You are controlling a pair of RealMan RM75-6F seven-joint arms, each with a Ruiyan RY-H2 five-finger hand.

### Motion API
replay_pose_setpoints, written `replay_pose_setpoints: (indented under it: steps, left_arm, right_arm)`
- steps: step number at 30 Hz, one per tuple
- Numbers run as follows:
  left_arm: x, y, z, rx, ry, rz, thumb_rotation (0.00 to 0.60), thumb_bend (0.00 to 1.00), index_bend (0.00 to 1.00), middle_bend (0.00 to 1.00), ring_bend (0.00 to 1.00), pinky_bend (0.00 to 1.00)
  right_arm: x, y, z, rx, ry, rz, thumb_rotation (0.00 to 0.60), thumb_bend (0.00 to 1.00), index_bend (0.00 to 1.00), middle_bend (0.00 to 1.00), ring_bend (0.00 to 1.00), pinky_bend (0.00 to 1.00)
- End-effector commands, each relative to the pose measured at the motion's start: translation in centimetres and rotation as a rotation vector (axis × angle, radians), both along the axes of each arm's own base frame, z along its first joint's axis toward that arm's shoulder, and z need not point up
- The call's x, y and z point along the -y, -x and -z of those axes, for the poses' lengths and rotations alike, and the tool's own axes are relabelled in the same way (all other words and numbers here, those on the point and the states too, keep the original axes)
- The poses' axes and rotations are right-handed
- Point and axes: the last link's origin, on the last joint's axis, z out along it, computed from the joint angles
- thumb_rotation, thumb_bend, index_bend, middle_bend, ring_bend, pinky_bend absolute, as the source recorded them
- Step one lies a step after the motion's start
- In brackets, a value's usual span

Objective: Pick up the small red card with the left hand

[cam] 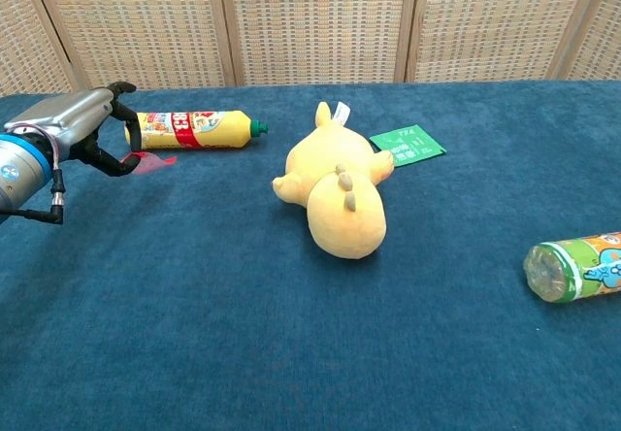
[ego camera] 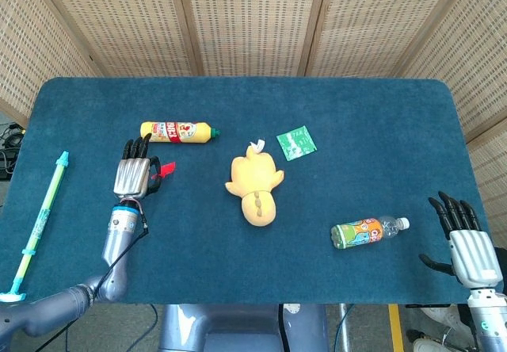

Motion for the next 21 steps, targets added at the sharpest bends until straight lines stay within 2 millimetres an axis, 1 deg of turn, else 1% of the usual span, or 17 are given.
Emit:
replay_pose_setpoints:
  steps: [1, 3, 4, 5, 8, 10, 12, 18, 21]
  left_arm:
    - [1.3, -0.6, -1.5, 0.093, -0.011, 0.031, 0.6, 0.5, 0.63, 0.0, 0.0, 0.0]
    - [2.3, -0.8, -1.9, 0.135, -0.008, 0.05, 0.6, 0.49, 0.63, 0.0, 0.0, 0.0]
    - [3.2, -0.9, -2.1, 0.179, 0.002, 0.062, 0.6, 0.49, 0.62, 0.0, 0.0, 0.0]
    - [3.5, -0.9, -2.2, 0.19, 0.007, 0.067, 0.6, 0.48, 0.62, 0.0, 0.0, 0.0]
    - [5.4, -0.9, -2.7, 0.274, 0.034, 0.088, 0.6, 0.48, 0.62, 0.0, 0.0, 0.0]
    - [7.1, -0.8, -3.2, 0.355, 0.057, 0.101, 0.6, 0.48, 0.61, 0.0, 0.0, 0.0]
    - [8.1, -0.8, -3.5, 0.416, 0.077, 0.104, 0.6, 0.48, 0.61, 0.0, 0.0, 0.0]
    - [11.3, -1.7, -4.1, 0.634, 0.186, 0.116, 0.6, 0.48, 0.61, 0.0, 0.0, 0.0]
    - [12.7, -2.1, -4.5, 0.716, 0.227, 0.133, 0.6, 0.47, 0.61, 0.0, 0.0, 0.0]
  right_arm:
    - [-0.1, 0.0, 0.0, 0.001, 0.002, -0.001, 0.6, 0.0, 0.0, 0.0, 0.0, 0.0]
    - [-0.1, 0.0, -0.1, 0.002, 0.005, 0.0, 0.6, 0.0, 0.0, 0.0, 0.0, 0.0]
    - [-0.1, 0.0, -0.2, 0.004, 0.007, 0.0, 0.6, 0.0, 0.0, 0.0, 0.0, 0.0]
    - [-0.1, 0.0, -0.2, 0.004, 0.008, 0.0, 0.6, 0.0, 0.0, 0.0, 0.0, 0.0]
    - [-0.1, 0.0, -0.1, 0.001, 0.008, -0.001, 0.6, 0.0, 0.0, 0.0, 0.0, 0.0]
    - [-0.1, -0.1, -0.1, -0.002, 0.007, -0.003, 0.6, 0.0, 0.0, 0.0, 0.0, 0.0]
    - [-0.1, -0.1, 0.0, -0.005, 0.005, -0.005, 0.6, 0.0, 0.0, 0.0, 0.0, 0.0]
    - [-0.2, -0.3, 0.2, -0.015, 0.004, -0.008, 0.6, 0.0, 0.0, 0.0, 0.0, 0.0]
    - [-0.2, -0.3, 0.2, -0.016, 0.008, -0.008, 0.6, 0.0, 0.0, 0.0, 0.0, 0.0]
